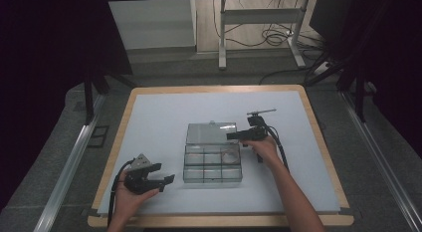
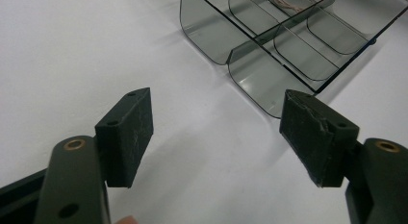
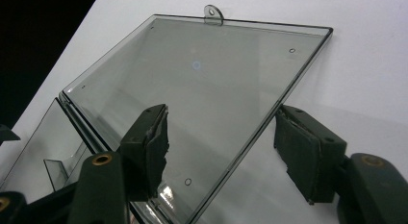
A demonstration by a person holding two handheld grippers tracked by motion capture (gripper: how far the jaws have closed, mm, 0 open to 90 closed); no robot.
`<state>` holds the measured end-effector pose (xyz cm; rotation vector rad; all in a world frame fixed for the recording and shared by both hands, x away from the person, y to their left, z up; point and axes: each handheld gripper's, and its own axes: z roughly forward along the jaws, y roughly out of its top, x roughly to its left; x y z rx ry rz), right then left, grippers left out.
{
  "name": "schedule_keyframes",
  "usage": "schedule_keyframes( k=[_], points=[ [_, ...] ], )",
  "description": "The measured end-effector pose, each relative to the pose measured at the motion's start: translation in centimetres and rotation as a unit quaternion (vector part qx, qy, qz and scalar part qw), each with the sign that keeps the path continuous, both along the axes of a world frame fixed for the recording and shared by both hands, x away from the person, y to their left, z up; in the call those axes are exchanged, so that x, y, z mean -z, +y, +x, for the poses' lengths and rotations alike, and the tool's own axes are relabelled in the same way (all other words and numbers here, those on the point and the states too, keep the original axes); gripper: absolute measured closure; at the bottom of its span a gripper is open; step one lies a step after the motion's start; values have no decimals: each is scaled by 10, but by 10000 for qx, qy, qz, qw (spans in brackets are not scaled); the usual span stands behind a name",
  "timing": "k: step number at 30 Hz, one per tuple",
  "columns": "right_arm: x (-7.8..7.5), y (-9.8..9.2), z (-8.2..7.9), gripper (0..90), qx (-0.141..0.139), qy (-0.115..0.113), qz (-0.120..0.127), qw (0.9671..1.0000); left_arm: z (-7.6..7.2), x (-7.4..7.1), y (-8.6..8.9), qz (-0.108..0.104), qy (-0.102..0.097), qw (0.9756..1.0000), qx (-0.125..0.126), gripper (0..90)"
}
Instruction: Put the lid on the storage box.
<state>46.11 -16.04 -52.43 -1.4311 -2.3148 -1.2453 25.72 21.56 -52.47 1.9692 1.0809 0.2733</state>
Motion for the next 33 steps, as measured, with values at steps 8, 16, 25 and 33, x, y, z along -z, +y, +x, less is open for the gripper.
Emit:
schedule_keyframes(
  k=[8,16,25,33],
  points=[
    [0,-1,1,378,-26,36,43,10000,0,0,0,-3,5,10000,4,282],
    [0,-1,0,396,-51,-10,69,10000,0,1,-1,6,8,10000,11,282],
    [-3,-1,-1,433,-82,-129,46,9999,0,1,0,8,7,10000,8,282],
    [-7,-2,-2,473,-143,-275,59,9995,0,1,-1,11,9,10000,10,282]
  ],
)
